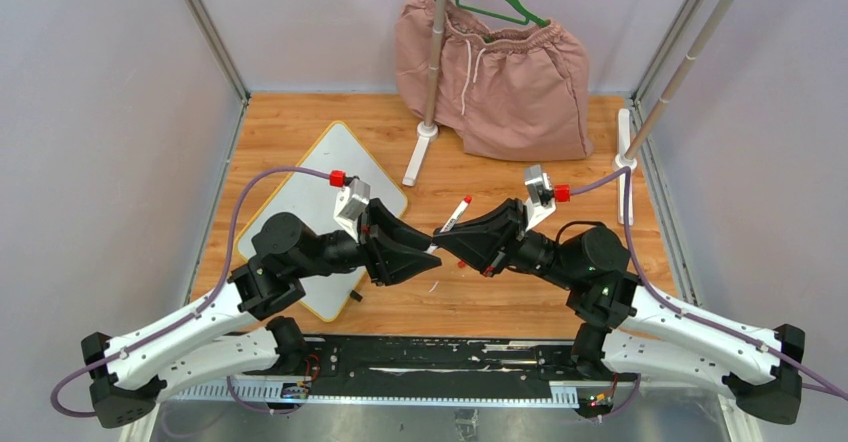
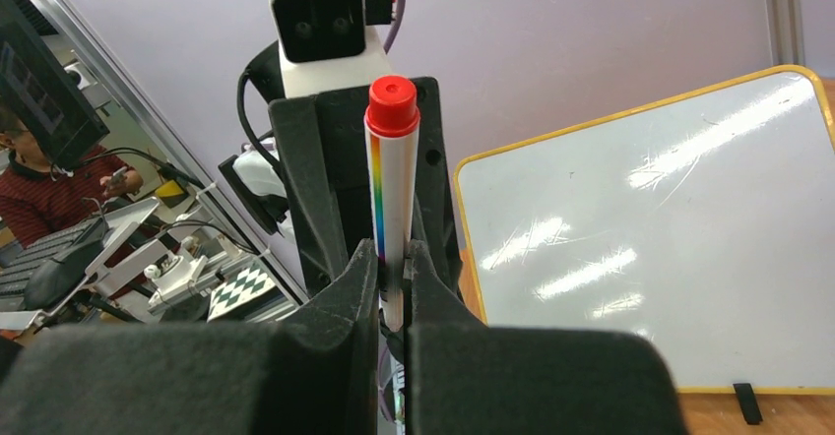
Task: Write a sentence on the whiteboard
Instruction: Move the whiteboard to the center of the board.
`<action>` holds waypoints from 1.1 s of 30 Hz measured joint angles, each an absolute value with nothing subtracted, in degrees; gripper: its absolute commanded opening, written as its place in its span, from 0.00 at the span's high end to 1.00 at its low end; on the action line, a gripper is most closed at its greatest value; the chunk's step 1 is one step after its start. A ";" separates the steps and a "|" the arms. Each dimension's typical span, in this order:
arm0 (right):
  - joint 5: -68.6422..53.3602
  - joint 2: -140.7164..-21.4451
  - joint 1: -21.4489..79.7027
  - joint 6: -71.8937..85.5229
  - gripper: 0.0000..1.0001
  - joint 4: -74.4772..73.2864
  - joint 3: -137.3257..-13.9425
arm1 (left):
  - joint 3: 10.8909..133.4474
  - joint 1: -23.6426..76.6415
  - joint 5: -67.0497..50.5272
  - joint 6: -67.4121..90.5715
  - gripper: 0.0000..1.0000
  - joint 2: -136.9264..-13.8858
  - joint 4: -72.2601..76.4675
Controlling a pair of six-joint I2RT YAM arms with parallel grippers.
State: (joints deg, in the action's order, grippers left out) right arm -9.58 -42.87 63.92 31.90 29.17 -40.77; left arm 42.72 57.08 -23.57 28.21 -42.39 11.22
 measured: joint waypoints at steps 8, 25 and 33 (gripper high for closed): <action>-8.73 -42.30 64.25 31.64 1.00 29.17 -39.77 | 42.70 57.08 -22.90 29.04 0.65 -41.63 12.53; -7.75 -40.12 64.77 30.44 0.47 24.38 -39.97 | 42.63 57.08 -24.29 29.04 1.00 -43.31 12.23; -5.89 -35.70 64.86 27.31 0.38 7.05 -47.53 | 44.75 57.08 -27.53 25.63 1.00 -44.88 6.52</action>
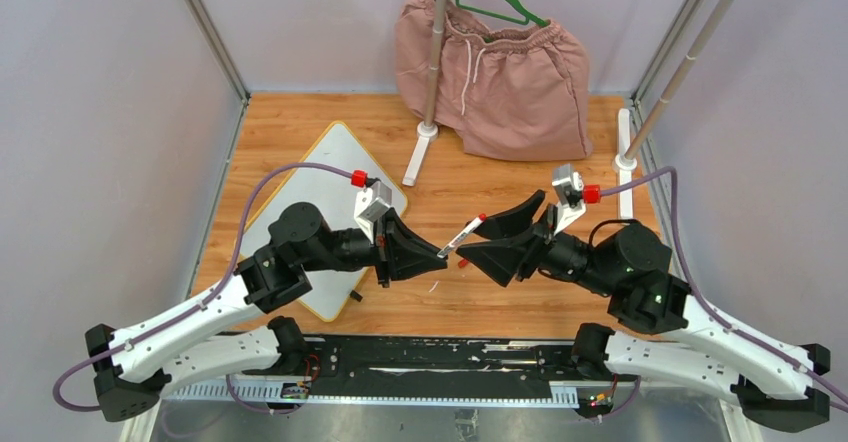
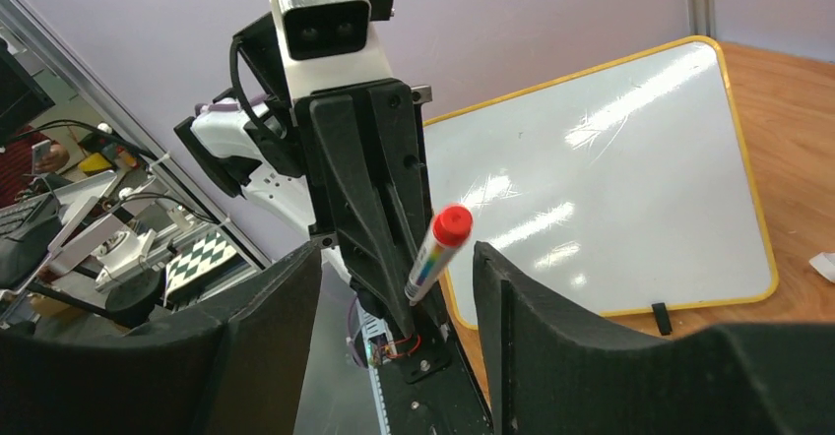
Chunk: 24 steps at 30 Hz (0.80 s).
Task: Write a sentence on the whiteboard
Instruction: Move the whiteboard to the center of the board.
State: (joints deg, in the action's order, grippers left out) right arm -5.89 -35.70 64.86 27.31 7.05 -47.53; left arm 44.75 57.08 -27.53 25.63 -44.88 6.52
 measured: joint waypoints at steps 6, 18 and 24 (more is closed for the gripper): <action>-6.74 -38.87 64.86 25.36 0.38 -1.67 -55.22 | 49.65 57.08 -30.41 22.28 1.00 -47.70 1.87; -7.46 -41.80 64.86 25.93 0.55 -3.99 -54.57 | 51.44 57.08 -33.36 20.10 1.00 -48.75 -2.00; -8.16 -43.88 64.86 26.48 0.61 -2.55 -54.57 | 51.44 57.08 -33.89 19.73 1.00 -48.90 -3.49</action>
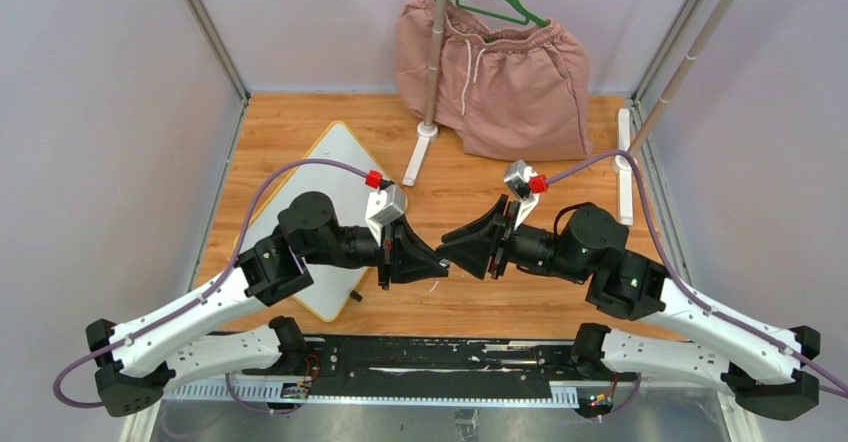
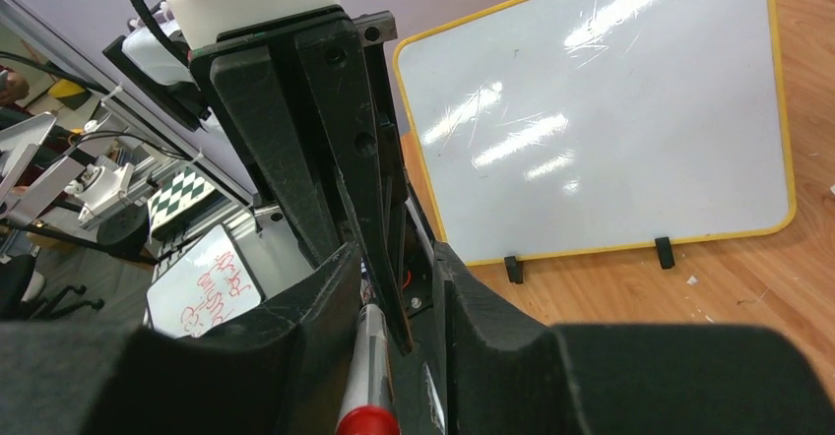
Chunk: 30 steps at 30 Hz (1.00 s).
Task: Write a sentence on the whiteboard
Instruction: Move the whiteboard to the center of the board.
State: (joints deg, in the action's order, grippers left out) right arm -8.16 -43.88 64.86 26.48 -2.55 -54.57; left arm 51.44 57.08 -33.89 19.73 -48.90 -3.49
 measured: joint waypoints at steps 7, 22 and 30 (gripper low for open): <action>-8.99 -44.45 64.86 26.85 0.56 -2.55 -54.54 | 51.44 57.08 -33.58 19.05 1.00 -48.47 -3.68; -9.72 -42.39 64.86 27.46 0.70 -1.98 -52.45 | 51.44 57.08 -31.77 18.68 1.00 -47.72 -3.97; -10.13 -42.28 64.86 27.49 0.74 -0.69 -51.99 | 51.44 57.08 -31.73 18.94 1.00 -47.72 -3.86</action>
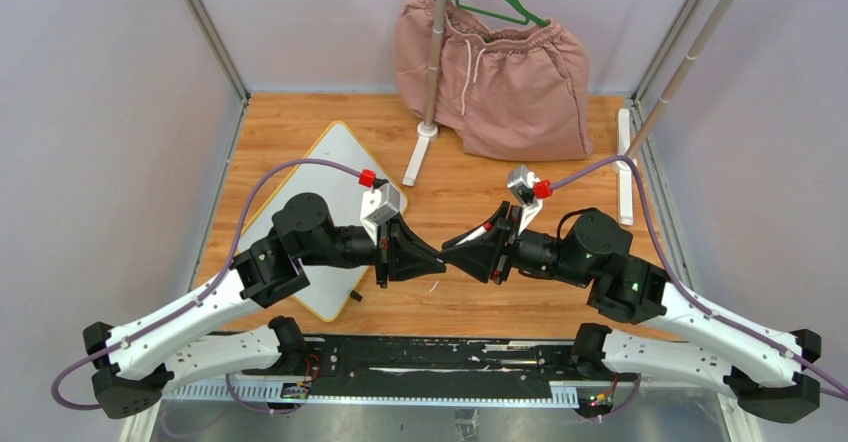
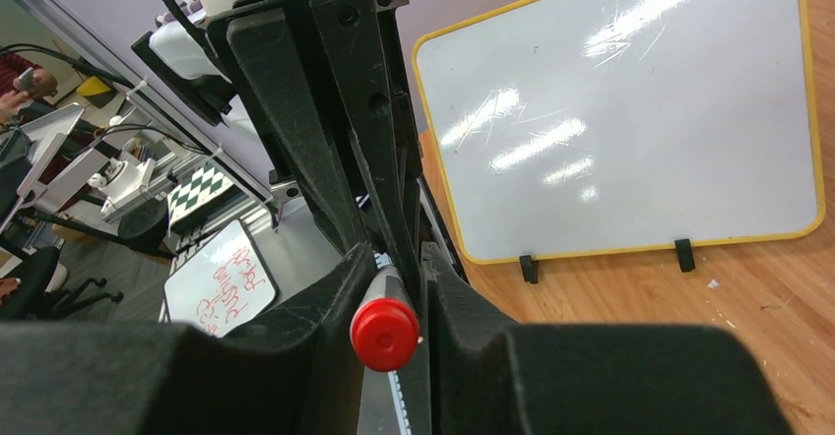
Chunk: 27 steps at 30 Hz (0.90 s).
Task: Write a sentence on the whiteboard
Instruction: Move the whiteboard to the center of the board.
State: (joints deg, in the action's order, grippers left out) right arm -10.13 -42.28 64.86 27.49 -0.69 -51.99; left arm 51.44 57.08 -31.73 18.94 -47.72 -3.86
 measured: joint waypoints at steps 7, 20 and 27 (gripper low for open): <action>-10.76 -42.59 64.86 27.77 0.95 0.16 -51.99 | 51.44 57.06 -31.75 19.05 1.00 -47.72 -3.66; -8.19 -39.68 64.86 26.98 1.00 -0.08 -50.59 | 51.42 57.08 -26.59 17.82 0.00 -46.39 -6.72; 3.22 -28.91 64.86 22.65 1.00 -4.71 -48.99 | 51.96 57.08 -4.38 16.01 0.00 -38.96 -18.37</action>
State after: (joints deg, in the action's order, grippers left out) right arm 3.22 -28.91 64.86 22.65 -4.71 -48.99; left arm 51.96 57.08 -4.38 16.01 -38.96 -18.37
